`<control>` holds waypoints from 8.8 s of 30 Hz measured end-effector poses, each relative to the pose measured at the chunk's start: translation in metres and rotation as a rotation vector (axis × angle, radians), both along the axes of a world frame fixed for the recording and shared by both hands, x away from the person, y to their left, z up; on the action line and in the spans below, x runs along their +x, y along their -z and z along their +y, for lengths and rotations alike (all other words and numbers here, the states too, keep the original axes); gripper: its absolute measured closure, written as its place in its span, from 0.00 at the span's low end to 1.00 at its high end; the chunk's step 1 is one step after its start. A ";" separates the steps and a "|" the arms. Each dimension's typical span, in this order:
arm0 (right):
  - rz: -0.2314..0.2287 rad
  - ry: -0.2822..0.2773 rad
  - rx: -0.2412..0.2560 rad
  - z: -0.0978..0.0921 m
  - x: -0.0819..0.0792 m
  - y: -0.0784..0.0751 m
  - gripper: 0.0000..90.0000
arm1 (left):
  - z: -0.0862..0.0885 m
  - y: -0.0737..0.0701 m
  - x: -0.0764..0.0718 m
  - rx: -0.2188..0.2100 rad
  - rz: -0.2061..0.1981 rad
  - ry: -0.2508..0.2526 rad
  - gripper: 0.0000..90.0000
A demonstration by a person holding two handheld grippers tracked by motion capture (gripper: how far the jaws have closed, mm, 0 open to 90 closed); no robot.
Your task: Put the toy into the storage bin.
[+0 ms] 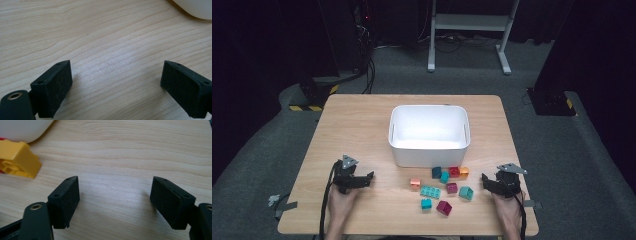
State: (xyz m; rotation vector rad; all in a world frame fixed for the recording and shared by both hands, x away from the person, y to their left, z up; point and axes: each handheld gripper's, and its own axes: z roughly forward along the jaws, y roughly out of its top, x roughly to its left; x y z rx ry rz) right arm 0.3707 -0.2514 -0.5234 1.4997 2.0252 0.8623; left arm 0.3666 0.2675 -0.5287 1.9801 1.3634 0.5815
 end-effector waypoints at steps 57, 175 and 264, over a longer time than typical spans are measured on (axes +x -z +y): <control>0.014 -0.386 0.110 0.057 -0.044 -0.003 0.53 | 0.000 0.000 0.000 -0.001 -0.001 -0.002 0.12; -0.147 -0.399 0.202 0.080 0.062 -0.148 0.43 | 0.001 0.000 -0.001 -0.005 -0.007 -0.019 0.16; 0.018 -0.275 0.177 0.059 0.018 -0.013 0.59 | 0.000 0.000 -0.001 -0.007 -0.006 -0.020 0.16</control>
